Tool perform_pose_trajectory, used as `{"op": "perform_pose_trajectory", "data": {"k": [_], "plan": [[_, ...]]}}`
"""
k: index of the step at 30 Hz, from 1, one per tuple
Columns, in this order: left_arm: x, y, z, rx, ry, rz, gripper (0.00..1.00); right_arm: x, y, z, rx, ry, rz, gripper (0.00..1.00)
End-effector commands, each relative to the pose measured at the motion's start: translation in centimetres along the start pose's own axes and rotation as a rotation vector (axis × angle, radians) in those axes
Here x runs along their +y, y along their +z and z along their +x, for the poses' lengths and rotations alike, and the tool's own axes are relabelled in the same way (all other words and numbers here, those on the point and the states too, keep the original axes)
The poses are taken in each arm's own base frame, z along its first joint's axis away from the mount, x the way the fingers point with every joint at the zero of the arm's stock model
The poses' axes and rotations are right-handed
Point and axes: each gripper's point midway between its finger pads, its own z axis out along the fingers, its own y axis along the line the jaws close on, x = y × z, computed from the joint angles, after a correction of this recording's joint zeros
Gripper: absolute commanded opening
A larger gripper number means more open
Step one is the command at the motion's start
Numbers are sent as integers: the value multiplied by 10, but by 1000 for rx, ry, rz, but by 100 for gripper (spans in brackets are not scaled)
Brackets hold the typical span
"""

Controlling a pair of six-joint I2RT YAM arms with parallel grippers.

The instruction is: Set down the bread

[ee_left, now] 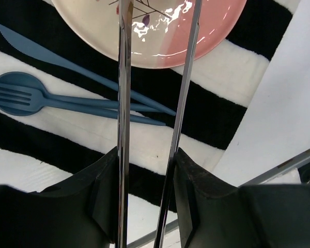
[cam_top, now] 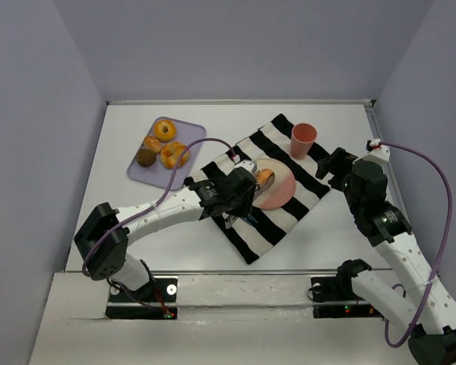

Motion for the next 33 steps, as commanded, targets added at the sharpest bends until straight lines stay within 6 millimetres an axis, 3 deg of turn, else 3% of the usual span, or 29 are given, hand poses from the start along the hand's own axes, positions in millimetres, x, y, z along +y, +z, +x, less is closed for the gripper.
{"op": "perform_pose_trajectory", "data": {"k": [1, 6, 12, 16, 20, 24, 26, 30, 32, 33], "plan": [[-13, 5, -20, -45, 26, 3, 42, -11, 1, 1, -10, 4, 53, 92], [-14, 13, -19, -27, 36, -16, 55, -12, 2, 5, 4, -4, 57, 92], [-15, 5, -26, -52, 33, -15, 69, -11, 3, 6, 9, -8, 54, 92], [-13, 3, -26, -52, 34, -20, 71, -11, 2, 5, 7, -10, 53, 92], [-4, -6, -33, -82, 4, -74, 62, -11, 1, 4, 3, -7, 50, 92], [15, -25, -36, -123, -73, -150, 62, -11, 1, 5, 4, -5, 49, 92], [34, -41, -29, -139, -126, -213, 58, -11, 1, 5, 5, -7, 50, 92], [72, -72, -7, -174, -289, -298, 56, -12, 2, 5, 4, -7, 57, 92], [82, -77, 2, -175, -331, -301, 53, -12, 2, 6, 6, -5, 56, 92], [92, -78, 19, -149, -372, -316, 53, -12, 2, 6, 8, -5, 55, 92]]}}
